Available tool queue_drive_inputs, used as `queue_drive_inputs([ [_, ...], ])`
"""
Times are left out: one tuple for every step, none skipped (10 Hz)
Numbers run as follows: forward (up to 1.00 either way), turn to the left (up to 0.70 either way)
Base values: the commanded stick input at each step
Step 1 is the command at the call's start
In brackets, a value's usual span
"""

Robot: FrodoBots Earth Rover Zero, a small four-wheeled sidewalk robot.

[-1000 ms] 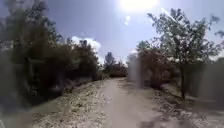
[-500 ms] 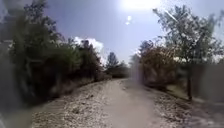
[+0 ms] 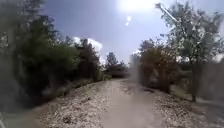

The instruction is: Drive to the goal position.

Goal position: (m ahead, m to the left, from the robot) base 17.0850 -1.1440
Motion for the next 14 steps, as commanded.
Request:
queue_drive_inputs([
  [0.6, 0.01],
  [0.6, 0.01],
  [0.6, 0.01],
  [0.6, 0.01],
  [0.6, 0.01],
  [0.6, 0.01],
  [0.6, 0.01],
  [0.6, 0.01],
  [0.6, 0.01],
  [0.6, 0.01],
  [0.6, 0.01],
  [0.6, 0.01],
  [0.6, 0.01],
  [0.6, 0.01],
])
